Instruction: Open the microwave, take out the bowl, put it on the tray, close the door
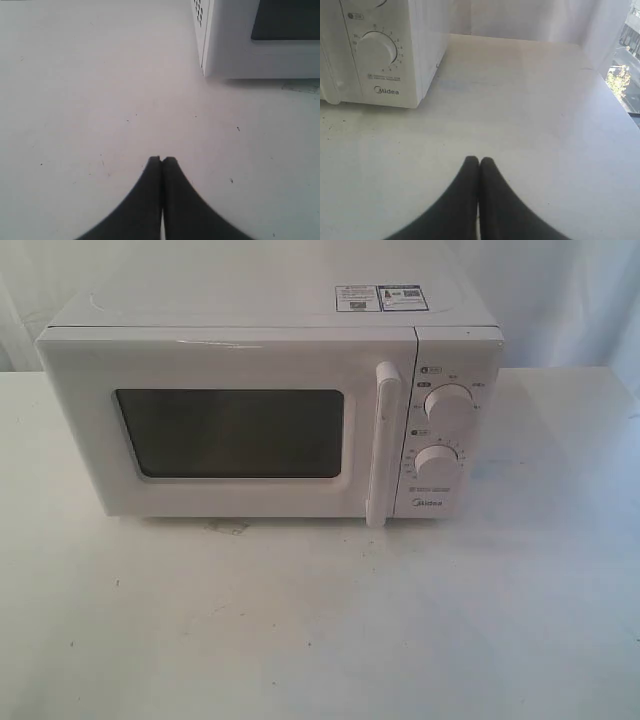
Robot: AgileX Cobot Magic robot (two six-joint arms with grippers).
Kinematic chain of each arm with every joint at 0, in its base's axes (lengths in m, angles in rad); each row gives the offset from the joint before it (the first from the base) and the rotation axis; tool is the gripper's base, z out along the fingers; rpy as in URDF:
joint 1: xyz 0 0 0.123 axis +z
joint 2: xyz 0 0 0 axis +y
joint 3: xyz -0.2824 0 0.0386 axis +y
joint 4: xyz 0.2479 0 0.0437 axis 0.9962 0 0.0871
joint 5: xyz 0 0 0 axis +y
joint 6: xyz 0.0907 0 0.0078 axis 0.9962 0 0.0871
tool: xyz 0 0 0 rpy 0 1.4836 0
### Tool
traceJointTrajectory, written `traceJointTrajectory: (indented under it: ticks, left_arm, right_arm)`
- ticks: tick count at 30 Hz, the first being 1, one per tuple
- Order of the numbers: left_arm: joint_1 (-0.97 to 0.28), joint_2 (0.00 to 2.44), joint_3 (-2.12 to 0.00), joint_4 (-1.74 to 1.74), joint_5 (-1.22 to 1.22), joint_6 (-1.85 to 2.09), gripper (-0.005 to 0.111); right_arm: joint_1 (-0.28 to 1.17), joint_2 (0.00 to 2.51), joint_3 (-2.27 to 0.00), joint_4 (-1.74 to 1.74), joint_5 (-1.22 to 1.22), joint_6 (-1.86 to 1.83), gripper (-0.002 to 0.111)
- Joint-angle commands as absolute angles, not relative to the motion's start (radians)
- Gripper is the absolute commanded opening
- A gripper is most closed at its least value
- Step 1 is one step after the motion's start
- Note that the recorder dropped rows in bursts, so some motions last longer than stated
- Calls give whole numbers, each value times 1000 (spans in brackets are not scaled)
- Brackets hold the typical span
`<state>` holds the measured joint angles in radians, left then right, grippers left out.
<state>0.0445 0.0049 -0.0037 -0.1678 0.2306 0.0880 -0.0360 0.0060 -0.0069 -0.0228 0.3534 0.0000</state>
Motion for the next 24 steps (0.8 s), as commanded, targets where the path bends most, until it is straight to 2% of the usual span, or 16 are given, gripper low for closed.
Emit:
traceJointTrajectory:
  ticks: [1, 15, 19, 24]
  left_arm:
    - [47, 0, 0, -176, 231, 85, 0]
    - [47, 0, 0, -176, 231, 85, 0]
    - [47, 0, 0, -176, 231, 85, 0]
    - [47, 0, 0, -176, 231, 85, 0]
  right_arm:
    - [-41, 0, 0, -23, 350, 0, 0]
    - [-41, 0, 0, -34, 256, 0, 0]
    - [-41, 0, 0, -34, 41, 0, 0]
    - [-41, 0, 0, -34, -380, 0, 0]
